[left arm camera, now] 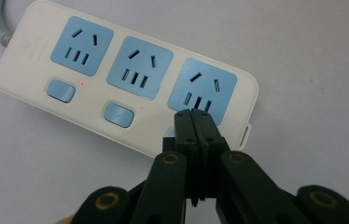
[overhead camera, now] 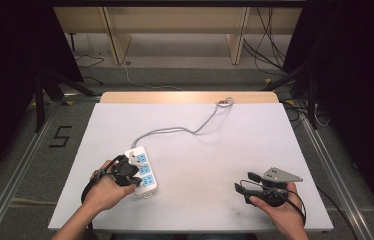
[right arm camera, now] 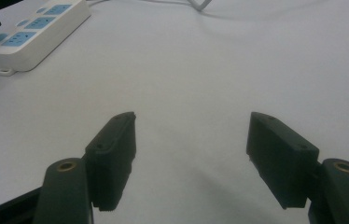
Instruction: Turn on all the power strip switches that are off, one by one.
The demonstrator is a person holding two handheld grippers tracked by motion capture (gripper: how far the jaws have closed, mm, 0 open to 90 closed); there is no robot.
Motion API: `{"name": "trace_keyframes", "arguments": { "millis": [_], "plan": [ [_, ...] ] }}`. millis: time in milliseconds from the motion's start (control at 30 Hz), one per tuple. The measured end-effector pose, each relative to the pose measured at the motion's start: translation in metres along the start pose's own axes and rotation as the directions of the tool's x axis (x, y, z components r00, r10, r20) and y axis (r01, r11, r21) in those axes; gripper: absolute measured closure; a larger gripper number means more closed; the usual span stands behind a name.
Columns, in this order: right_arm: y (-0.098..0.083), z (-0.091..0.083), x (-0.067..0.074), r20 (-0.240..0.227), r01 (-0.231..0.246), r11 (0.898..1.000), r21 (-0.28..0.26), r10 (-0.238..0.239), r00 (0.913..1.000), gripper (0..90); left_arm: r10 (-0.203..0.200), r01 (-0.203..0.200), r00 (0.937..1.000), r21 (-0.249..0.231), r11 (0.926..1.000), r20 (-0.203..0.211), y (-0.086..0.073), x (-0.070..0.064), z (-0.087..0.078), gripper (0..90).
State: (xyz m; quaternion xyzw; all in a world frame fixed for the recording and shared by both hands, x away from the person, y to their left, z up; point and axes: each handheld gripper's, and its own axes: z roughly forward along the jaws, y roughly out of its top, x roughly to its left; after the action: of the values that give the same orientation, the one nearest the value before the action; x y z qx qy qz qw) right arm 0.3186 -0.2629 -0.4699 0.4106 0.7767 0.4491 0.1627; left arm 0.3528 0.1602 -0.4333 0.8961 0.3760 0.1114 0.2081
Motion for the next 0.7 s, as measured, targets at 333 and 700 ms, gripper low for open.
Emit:
{"name": "trace_keyframes", "arguments": {
  "millis": [333, 700],
  "plan": [
    [0.0000, 0.0001, 0.0002, -0.001, -0.001, 1.000, 0.001, 0.001, 1.0000, 33.9, 0.004, -0.004, 1.0000, 0.010, 0.9999, 0.006, -0.0001, -0.0004, 0.0023, 89.9],
    [0.0000, 0.0006, 0.0007, -0.002, 0.000, 1.000, 0.002, 0.000, 1.0000, 33.9, -0.002, 0.002, 1.0000, 0.013, 0.9999, -0.002, 0.0008, 0.0019, 0.0055, 89.9]
  ]
}}
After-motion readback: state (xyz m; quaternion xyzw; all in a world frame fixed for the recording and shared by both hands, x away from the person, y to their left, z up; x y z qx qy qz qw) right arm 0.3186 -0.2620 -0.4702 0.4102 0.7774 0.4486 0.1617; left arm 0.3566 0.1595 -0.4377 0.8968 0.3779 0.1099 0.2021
